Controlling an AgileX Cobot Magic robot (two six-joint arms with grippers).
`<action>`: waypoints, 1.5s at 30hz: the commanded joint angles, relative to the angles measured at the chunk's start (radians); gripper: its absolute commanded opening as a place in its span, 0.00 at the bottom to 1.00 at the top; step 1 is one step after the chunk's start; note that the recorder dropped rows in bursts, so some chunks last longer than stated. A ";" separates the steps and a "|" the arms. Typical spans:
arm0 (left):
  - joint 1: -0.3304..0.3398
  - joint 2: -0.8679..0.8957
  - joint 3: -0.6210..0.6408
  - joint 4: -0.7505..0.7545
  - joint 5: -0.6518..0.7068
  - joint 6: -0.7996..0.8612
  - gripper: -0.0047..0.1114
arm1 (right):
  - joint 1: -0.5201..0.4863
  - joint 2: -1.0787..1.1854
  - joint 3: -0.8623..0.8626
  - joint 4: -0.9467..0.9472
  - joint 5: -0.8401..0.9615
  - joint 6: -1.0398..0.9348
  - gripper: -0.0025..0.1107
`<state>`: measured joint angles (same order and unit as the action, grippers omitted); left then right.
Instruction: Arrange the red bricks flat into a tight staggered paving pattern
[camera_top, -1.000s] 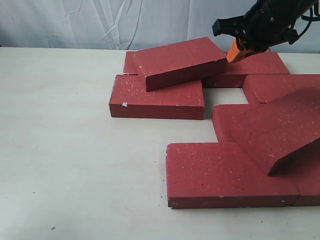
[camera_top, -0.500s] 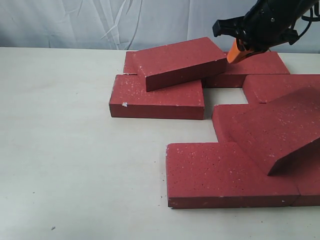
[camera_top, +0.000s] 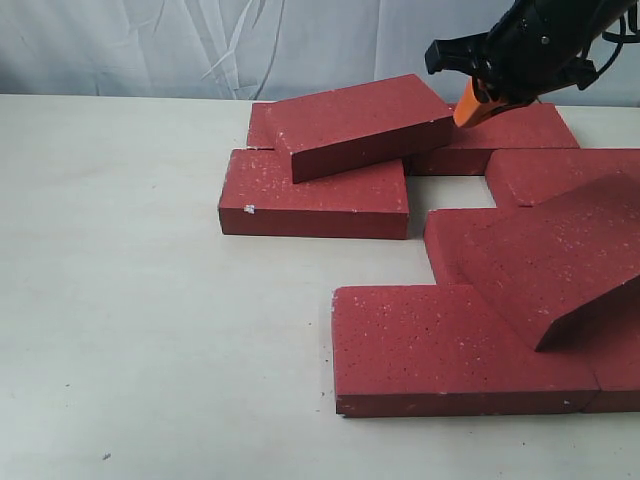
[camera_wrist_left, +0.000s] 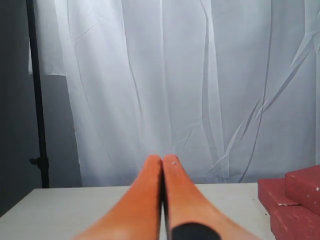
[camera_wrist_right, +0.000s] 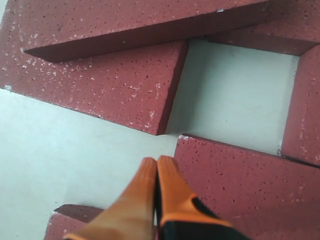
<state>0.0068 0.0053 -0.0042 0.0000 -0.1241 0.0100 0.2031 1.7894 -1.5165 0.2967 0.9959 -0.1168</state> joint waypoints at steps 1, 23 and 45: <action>-0.009 -0.005 0.004 0.000 -0.052 0.001 0.04 | -0.005 0.012 -0.004 0.001 -0.008 -0.006 0.02; -0.009 0.388 -0.302 -0.025 0.113 0.001 0.04 | -0.005 0.020 -0.004 0.011 -0.039 -0.006 0.02; -0.009 1.246 -0.983 -0.070 0.784 0.061 0.04 | -0.005 0.020 -0.004 0.011 -0.063 -0.006 0.02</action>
<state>0.0068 1.1634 -0.9310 -0.0538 0.5984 0.0524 0.2031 1.8087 -1.5165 0.3066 0.9485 -0.1168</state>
